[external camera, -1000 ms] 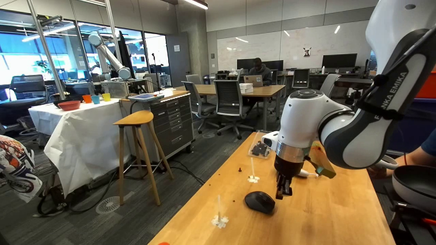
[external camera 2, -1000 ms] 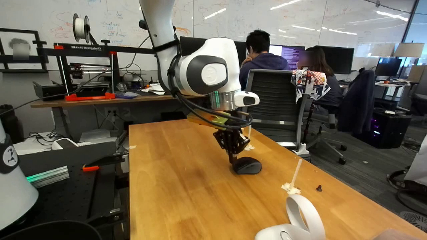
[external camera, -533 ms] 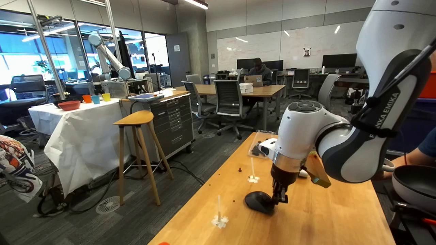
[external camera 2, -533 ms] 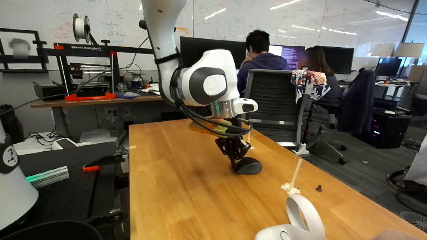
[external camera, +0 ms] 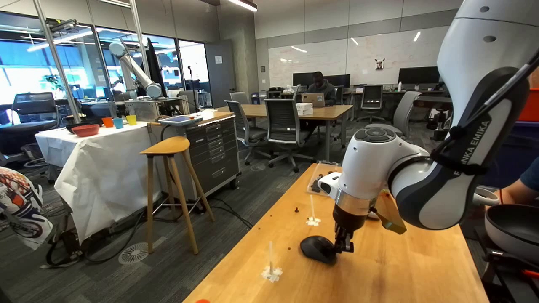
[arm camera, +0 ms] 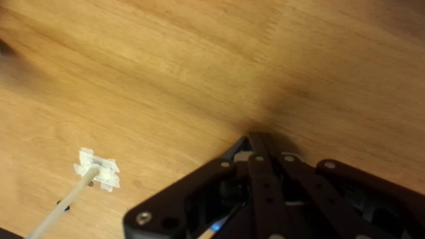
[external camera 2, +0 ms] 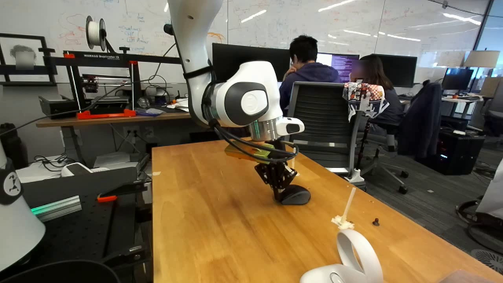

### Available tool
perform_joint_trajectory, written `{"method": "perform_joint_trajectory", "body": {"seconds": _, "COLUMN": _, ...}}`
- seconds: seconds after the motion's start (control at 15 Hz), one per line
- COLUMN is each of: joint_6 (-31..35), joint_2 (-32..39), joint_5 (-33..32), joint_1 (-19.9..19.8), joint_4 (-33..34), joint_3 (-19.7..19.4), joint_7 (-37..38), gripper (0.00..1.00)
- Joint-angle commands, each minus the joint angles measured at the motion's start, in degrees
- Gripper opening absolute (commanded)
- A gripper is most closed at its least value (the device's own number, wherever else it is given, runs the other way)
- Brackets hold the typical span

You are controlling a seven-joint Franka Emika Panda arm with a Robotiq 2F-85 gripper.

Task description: Left click the mouse

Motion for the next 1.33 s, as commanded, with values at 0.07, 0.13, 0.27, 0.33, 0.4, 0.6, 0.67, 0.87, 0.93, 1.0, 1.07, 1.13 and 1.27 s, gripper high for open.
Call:
{"method": "perform_joint_trajectory", "body": {"seconds": 0.07, "joint_6": -2.3, "joint_2": -2.6, "joint_5": 0.3, "joint_1": -0.2, "joint_4": -1.6, "joint_3": 1.2, "joint_7": -0.8, "gripper": 0.05}}
{"method": "perform_joint_trajectory", "body": {"seconds": 0.13, "joint_6": -3.0, "joint_2": -3.7, "joint_5": 0.7, "joint_1": -1.2, "joint_4": -2.2, "joint_3": 2.4, "joint_7": -1.3, "gripper": 0.06}}
{"method": "perform_joint_trajectory", "body": {"seconds": 0.27, "joint_6": -6.4, "joint_2": -6.8, "joint_5": 0.9, "joint_1": -2.5, "joint_4": -3.7, "joint_3": 4.5, "joint_7": -2.3, "gripper": 0.08}}
{"method": "perform_joint_trajectory", "body": {"seconds": 0.33, "joint_6": -8.3, "joint_2": -8.9, "joint_5": 1.4, "joint_1": -3.9, "joint_4": -4.5, "joint_3": 6.4, "joint_7": -3.1, "gripper": 0.08}}
{"method": "perform_joint_trajectory", "body": {"seconds": 0.4, "joint_6": -9.8, "joint_2": -10.7, "joint_5": 2.2, "joint_1": -5.5, "joint_4": -5.1, "joint_3": 8.3, "joint_7": -3.9, "gripper": 0.07}}
{"method": "perform_joint_trajectory", "body": {"seconds": 0.6, "joint_6": -18.0, "joint_2": -17.1, "joint_5": 8.3, "joint_1": -11.8, "joint_4": -6.2, "joint_3": 15.9, "joint_7": -9.6, "gripper": 0.07}}
{"method": "perform_joint_trajectory", "body": {"seconds": 0.67, "joint_6": -22.9, "joint_2": -19.1, "joint_5": 11.3, "joint_1": -13.5, "joint_4": -5.8, "joint_3": 18.0, "joint_7": -12.3, "gripper": 0.07}}
{"method": "perform_joint_trajectory", "body": {"seconds": 0.87, "joint_6": -35.7, "joint_2": -24.1, "joint_5": 16.7, "joint_1": -15.3, "joint_4": -3.1, "joint_3": 18.9, "joint_7": -16.8, "gripper": 0.08}}
{"method": "perform_joint_trajectory", "body": {"seconds": 0.93, "joint_6": -40.2, "joint_2": -25.5, "joint_5": 17.7, "joint_1": -15.5, "joint_4": -1.8, "joint_3": 18.6, "joint_7": -18.3, "gripper": 0.08}}
{"method": "perform_joint_trajectory", "body": {"seconds": 1.0, "joint_6": -44.9, "joint_2": -26.2, "joint_5": 18.4, "joint_1": -15.6, "joint_4": -0.4, "joint_3": 18.1, "joint_7": -19.6, "gripper": 0.08}}
{"method": "perform_joint_trajectory", "body": {"seconds": 1.07, "joint_6": -49.3, "joint_2": -27.5, "joint_5": 19.0, "joint_1": -15.7, "joint_4": 1.1, "joint_3": 17.7, "joint_7": -21.0, "gripper": 0.08}}
{"method": "perform_joint_trajectory", "body": {"seconds": 1.13, "joint_6": -53.6, "joint_2": -28.9, "joint_5": 19.3, "joint_1": -15.9, "joint_4": 2.6, "joint_3": 17.3, "joint_7": -23.0, "gripper": 0.09}}
{"method": "perform_joint_trajectory", "body": {"seconds": 1.27, "joint_6": -59.9, "joint_2": -30.3, "joint_5": 19.9, "joint_1": -16.0, "joint_4": 5.6, "joint_3": 16.7, "joint_7": -26.2, "gripper": 0.1}}
